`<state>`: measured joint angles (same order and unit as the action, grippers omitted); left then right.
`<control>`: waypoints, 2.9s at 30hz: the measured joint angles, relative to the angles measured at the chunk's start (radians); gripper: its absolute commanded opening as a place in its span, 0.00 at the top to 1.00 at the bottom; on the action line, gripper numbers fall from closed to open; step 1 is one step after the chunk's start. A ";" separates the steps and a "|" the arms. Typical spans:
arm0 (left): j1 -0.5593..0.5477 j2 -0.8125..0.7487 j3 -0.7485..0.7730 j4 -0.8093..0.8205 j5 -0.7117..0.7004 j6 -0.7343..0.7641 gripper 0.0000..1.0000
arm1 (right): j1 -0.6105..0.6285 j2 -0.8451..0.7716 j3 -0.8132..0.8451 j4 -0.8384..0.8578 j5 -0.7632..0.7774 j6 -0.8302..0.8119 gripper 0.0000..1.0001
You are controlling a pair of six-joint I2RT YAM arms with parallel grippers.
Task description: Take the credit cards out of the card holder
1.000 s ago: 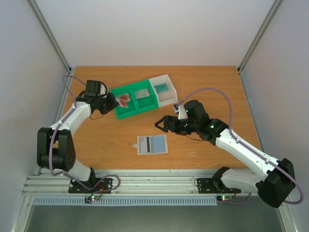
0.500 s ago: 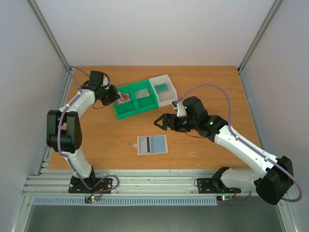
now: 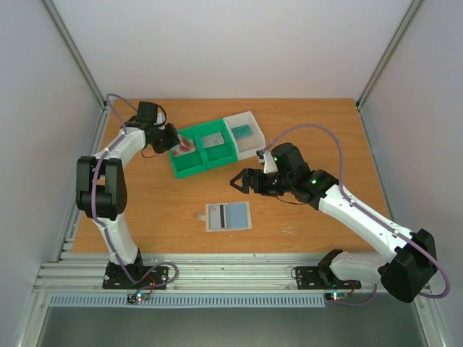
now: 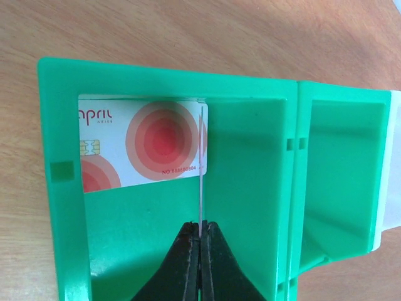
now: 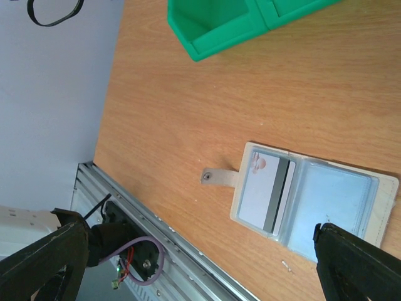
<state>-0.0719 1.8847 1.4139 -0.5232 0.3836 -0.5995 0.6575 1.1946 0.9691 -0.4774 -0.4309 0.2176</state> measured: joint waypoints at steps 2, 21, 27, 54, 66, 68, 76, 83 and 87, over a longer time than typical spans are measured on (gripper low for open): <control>0.000 0.010 0.007 0.000 -0.005 0.003 1.00 | 0.000 0.005 0.005 -0.003 0.003 -0.001 0.01; 0.001 0.070 0.068 -0.028 -0.058 0.017 0.94 | 0.000 0.047 0.012 -0.013 0.014 -0.016 0.02; 0.001 0.086 0.086 -0.035 -0.062 0.021 0.92 | -0.002 0.047 0.012 -0.022 0.014 -0.017 0.02; 0.001 0.099 0.147 -0.089 -0.103 0.027 0.76 | -0.013 0.030 0.010 -0.035 0.014 -0.039 0.02; 0.001 0.039 0.163 -0.158 -0.115 0.041 0.55 | -0.014 0.011 -0.005 -0.028 -0.005 -0.040 0.02; 0.001 0.006 0.160 -0.171 -0.111 0.050 0.51 | -0.014 0.010 -0.005 -0.035 -0.005 -0.040 0.01; -0.001 -0.197 0.021 -0.197 -0.018 0.067 0.46 | -0.016 0.005 -0.005 -0.058 -0.003 -0.040 0.02; -0.043 -0.336 -0.168 -0.256 0.026 0.085 0.46 | -0.016 0.006 -0.005 -0.083 0.006 -0.036 0.02; -0.115 -0.398 -0.248 -0.269 0.047 0.089 0.47 | -0.020 0.033 -0.003 -0.100 0.014 -0.040 0.01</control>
<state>-0.1867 1.4864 1.1660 -0.7925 0.4301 -0.5110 0.6373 1.2274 0.9657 -0.5774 -0.4171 0.1776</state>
